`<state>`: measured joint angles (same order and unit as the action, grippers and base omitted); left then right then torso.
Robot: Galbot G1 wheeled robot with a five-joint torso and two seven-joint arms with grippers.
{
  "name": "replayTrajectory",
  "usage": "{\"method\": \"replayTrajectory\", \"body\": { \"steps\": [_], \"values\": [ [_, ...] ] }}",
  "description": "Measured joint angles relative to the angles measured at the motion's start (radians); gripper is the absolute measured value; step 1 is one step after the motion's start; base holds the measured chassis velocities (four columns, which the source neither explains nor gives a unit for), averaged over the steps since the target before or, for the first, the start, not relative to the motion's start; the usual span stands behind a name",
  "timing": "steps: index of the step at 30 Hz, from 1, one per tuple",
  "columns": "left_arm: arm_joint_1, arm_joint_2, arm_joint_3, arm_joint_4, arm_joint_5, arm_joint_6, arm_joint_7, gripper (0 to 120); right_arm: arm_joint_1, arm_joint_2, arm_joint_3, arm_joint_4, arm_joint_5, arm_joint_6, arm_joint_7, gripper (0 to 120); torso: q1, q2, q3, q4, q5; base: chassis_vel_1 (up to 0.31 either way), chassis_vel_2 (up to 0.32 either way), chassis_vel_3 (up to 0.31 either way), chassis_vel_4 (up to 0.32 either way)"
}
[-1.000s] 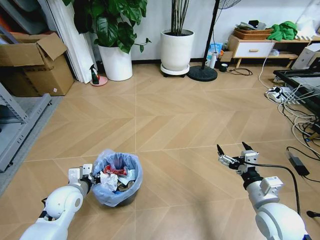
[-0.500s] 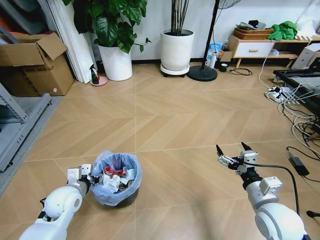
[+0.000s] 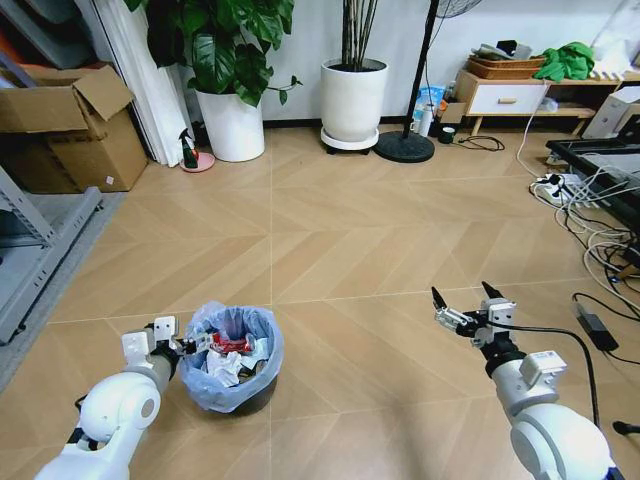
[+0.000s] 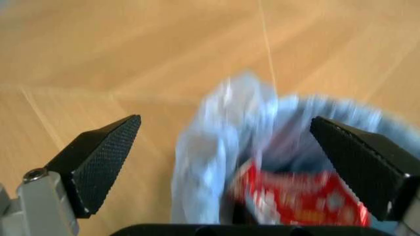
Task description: Pick up the trash bin and place the garbage on the floor into it.
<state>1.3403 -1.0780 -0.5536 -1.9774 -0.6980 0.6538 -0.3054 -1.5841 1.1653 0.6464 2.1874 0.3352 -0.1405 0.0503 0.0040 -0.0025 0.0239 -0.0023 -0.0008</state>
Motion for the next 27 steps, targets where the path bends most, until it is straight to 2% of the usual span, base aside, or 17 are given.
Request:
{"method": "replayTrajectory", "body": {
  "steps": [4,9,10,11,12,14,16,17,18,21,23,25,27],
  "values": [
    [0.013,-0.012,-0.022,-0.03,0.008,-0.057,0.002,100,0.001,0.001,0.009,0.01,0.011,-0.007,0.006,100,0.0,0.0,0.0,0.0,0.0,0.0,0.0,0.0,0.0],
    [0.062,-0.038,-0.097,-0.084,0.107,-0.242,0.076,100,-0.011,0.024,0.025,0.041,0.026,-0.025,0.026,100,0.0,0.0,0.0,0.0001,0.0,0.0,0.0,0.0,0.0],
    [0.062,-0.038,-0.097,-0.084,0.107,-0.242,0.076,100,-0.011,0.024,0.025,0.041,0.026,-0.025,0.026,100,0.0,0.0,0.0,0.0001,0.0,0.0,0.0,0.0,0.0],
    [0.104,-0.062,-0.138,-0.119,0.152,-0.314,0.101,100,-0.032,0.055,0.04,0.062,0.025,-0.033,0.032,100,0.0,0.0,0.0,0.0001,-0.0001,0.0,0.0,0.0,0.0],
    [0.13,-0.077,-0.158,-0.145,0.17,-0.339,0.106,100,-0.049,0.073,0.051,0.074,0.02,-0.037,0.034,100,0.0,0.0,0.0,0.0,-0.0001,0.0,0.0,0.0,0.0],
    [0.155,-0.091,-0.173,-0.168,0.188,-0.354,0.109,100,-0.066,0.094,0.063,0.084,0.011,-0.04,0.034,100,0.0,0.0,0.0,0.0001,0.0,0.0,0.0,0.0,0.0],
    [0.203,-0.13,-0.2,-0.214,0.236,-0.365,0.116,100,-0.104,0.127,0.078,0.104,-0.011,-0.041,0.034,100,0.0,0.0,0.0,0.0,0.0001,0.0,0.0,0.0,0.0],
    [0.232,-0.171,-0.211,-0.244,0.273,-0.367,0.123,100,-0.133,0.149,0.081,0.121,-0.03,-0.041,0.033,100,0.0,0.0,0.0,0.0,0.0,0.0,0.0,0.0,0.0],
    [0.232,-0.171,-0.211,-0.244,0.273,-0.367,0.123,100,-0.133,0.149,0.081,0.121,-0.03,-0.041,0.033,100,0.0,0.0,0.0,0.0,0.0,0.0,0.0,0.0,0.0],
    [0.299,-0.29,-0.23,-0.292,0.414,-0.397,0.198,100,-0.178,0.189,0.085,0.153,-0.064,-0.037,0.031,100,0.0,0.0,0.0,0.0001,-0.0001,0.0,0.0,0.0,0.0],
    [0.307,-0.307,-0.229,-0.3,0.434,-0.403,0.206,100,-0.182,0.192,0.087,0.158,-0.067,-0.035,0.031,100,0.0,0.0,0.0,0.0001,-0.0001,0.0,0.0,0.0,0.0],
    [0.323,-0.354,-0.212,-0.338,0.472,-0.4,0.212,100,-0.193,0.198,0.098,0.171,-0.075,-0.032,0.031,100,0.0,0.0,0.0,0.0001,0.0,0.0,0.0,0.0,0.0],
    [0.326,-0.362,-0.202,-0.353,0.478,-0.392,0.205,100,-0.195,0.199,0.1,0.176,-0.077,-0.032,0.031,100,0.0,0.0,0.0,0.0,0.0002,0.0,0.0,0.0,0.0]
  ]
}}
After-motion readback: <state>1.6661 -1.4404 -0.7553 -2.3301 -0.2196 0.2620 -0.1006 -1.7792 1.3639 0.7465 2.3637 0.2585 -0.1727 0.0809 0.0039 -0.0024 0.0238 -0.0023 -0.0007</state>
